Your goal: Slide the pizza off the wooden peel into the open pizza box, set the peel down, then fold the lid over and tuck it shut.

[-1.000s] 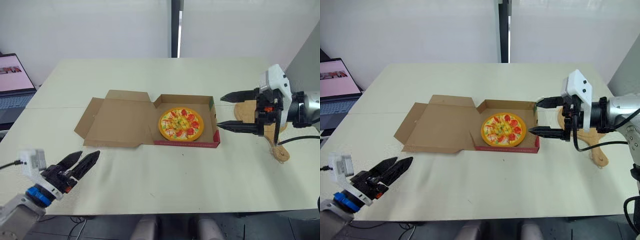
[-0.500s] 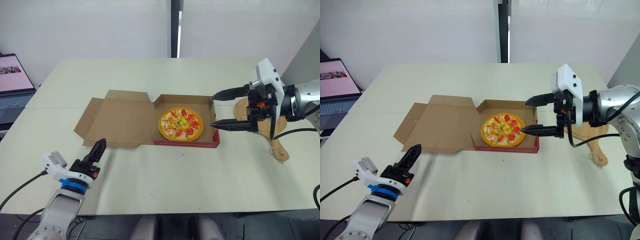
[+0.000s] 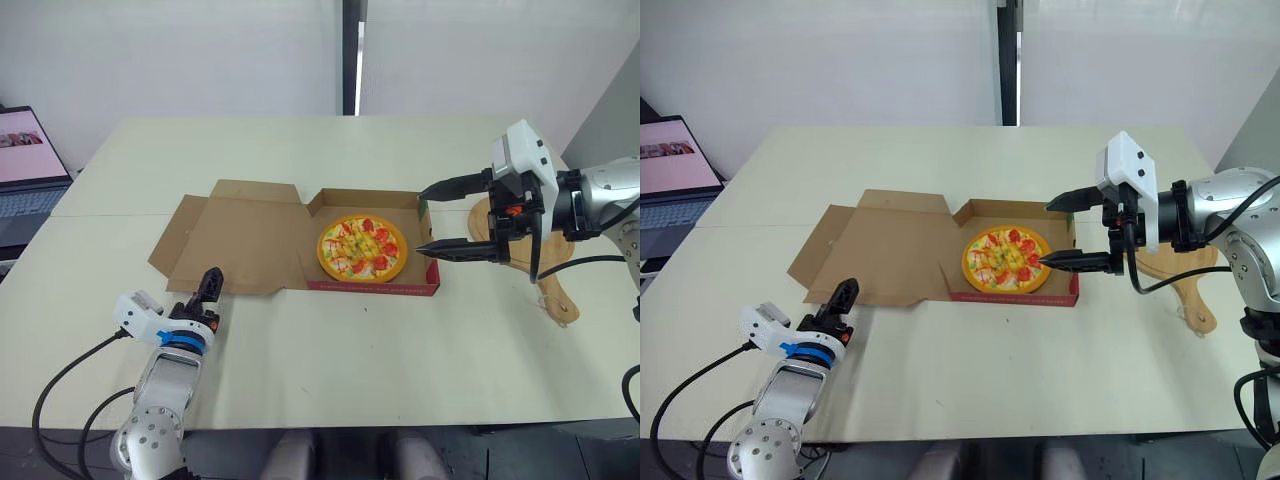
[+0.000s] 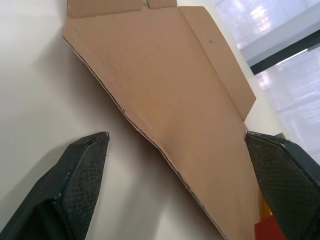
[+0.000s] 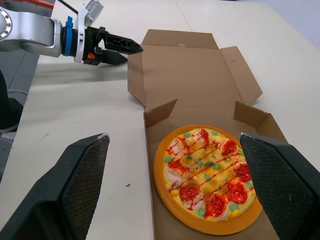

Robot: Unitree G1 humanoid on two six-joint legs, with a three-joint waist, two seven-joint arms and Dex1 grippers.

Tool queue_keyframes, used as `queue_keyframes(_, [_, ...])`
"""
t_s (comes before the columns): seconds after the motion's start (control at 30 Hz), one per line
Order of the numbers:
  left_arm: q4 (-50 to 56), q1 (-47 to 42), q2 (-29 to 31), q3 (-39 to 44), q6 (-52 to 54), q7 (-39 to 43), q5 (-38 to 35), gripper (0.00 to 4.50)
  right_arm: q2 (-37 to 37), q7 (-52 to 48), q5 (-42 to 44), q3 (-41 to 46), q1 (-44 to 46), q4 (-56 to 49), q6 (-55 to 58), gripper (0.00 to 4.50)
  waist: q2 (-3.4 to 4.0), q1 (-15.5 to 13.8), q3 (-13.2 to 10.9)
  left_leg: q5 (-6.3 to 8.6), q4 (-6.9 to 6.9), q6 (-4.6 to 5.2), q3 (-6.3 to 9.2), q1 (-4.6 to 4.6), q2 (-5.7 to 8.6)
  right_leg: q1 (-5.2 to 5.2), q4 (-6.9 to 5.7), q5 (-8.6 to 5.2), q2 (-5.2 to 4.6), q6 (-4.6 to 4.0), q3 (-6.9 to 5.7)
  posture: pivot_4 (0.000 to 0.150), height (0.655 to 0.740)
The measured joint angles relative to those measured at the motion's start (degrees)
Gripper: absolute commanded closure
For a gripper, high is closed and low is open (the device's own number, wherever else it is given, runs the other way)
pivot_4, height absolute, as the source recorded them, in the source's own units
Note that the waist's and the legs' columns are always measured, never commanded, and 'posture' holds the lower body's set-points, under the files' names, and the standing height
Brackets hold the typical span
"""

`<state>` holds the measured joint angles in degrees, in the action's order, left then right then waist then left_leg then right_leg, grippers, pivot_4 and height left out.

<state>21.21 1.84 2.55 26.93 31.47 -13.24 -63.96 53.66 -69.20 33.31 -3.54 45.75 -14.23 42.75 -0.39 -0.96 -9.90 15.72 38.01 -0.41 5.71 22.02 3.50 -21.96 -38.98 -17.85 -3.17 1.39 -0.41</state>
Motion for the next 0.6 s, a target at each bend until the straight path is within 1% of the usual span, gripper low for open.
queue_keyframes(0.17, [-1.8,-1.0,1.1,1.1,0.8,0.0,-4.5,0.00,0.0,-0.7,-0.6,0.0,0.0,0.4,-0.4,0.05,-0.01,-0.1,0.0,0.00,0.00,-0.01,0.00,0.00,0.00,0.00,0.00,0.00,0.00,0.00,0.00,0.150,0.7400])
queue_keyframes(0.4, [-6.0,0.0,6.8,4.8,4.3,1.5,-16.9,0.00,0.0,-0.7,-0.6,0.0,-0.2,0.4,-0.7,0.05,-0.01,0.0,0.0,-0.01,-0.01,-0.01,0.02,0.00,-0.01,-0.03,0.00,0.00,0.00,0.00,0.00,0.150,0.7400])
queue_keyframes(0.5, [-6.7,0.2,8.1,5.8,4.5,1.6,-20.1,0.00,0.0,-0.7,-0.5,0.0,-0.2,0.2,-0.7,0.05,-0.02,-0.2,0.0,0.00,-0.01,-0.01,0.03,0.01,0.00,-0.03,0.01,0.00,-0.01,0.00,0.00,0.150,0.7400])
queue_keyframes(0.6, [-7.9,-0.2,8.9,6.2,4.4,1.5,-21.6,0.00,0.0,-0.7,-0.5,0.0,-0.2,-0.3,-0.2,0.05,-0.02,-0.2,0.0,0.00,-0.01,-0.02,0.03,0.01,0.00,-0.03,0.01,0.00,-0.01,0.00,0.01,0.150,0.7400])
